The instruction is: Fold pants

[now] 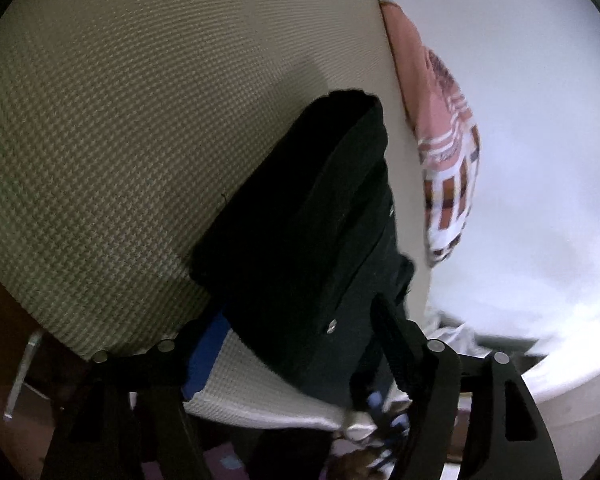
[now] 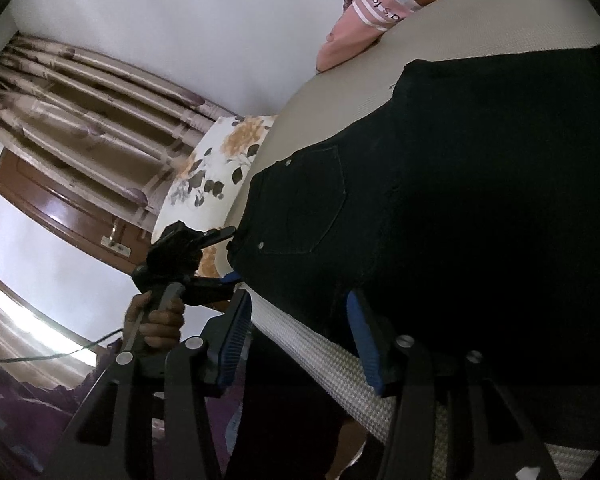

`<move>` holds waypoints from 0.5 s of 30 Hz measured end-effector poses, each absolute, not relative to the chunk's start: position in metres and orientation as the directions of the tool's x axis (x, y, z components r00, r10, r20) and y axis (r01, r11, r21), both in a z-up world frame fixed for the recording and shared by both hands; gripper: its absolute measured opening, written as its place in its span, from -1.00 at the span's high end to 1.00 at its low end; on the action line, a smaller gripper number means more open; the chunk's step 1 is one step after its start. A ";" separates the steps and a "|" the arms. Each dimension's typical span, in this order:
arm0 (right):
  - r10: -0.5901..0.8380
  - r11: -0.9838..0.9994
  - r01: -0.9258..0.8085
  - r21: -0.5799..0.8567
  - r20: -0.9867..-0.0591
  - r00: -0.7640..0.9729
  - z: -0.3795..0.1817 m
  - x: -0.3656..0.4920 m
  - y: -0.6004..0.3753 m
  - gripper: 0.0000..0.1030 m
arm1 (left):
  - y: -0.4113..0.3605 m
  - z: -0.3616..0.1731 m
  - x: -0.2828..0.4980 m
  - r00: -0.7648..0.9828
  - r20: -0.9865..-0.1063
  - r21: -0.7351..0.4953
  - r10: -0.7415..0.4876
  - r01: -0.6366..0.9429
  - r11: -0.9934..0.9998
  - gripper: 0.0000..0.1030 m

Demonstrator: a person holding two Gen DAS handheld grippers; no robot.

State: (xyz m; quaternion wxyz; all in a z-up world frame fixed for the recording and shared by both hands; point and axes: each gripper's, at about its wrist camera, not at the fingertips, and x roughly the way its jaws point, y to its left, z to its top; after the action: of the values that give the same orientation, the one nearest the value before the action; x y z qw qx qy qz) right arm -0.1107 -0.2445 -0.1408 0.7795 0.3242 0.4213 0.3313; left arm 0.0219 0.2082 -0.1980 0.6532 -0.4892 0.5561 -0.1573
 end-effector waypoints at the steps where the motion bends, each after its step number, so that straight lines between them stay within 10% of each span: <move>1: 0.791 0.567 -0.241 0.788 -0.439 0.427 -0.141 -0.111 -0.245 0.07 | 0.210 -0.199 0.021 0.343 -0.554 -0.826 -0.759 -0.339 0.449 -0.52; 15: 0.792 0.560 -0.228 0.796 -0.434 0.429 -0.143 -0.109 -0.246 0.03 | 0.221 -0.180 0.040 0.315 -0.682 -0.730 -0.660 -0.247 0.637 -0.53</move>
State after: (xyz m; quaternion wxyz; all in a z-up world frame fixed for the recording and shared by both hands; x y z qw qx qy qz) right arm -0.1091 -0.2457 -0.1430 0.7763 0.3346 0.4212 0.3286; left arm 0.0396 0.2208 -0.1803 0.7051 -0.4004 0.5666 -0.1463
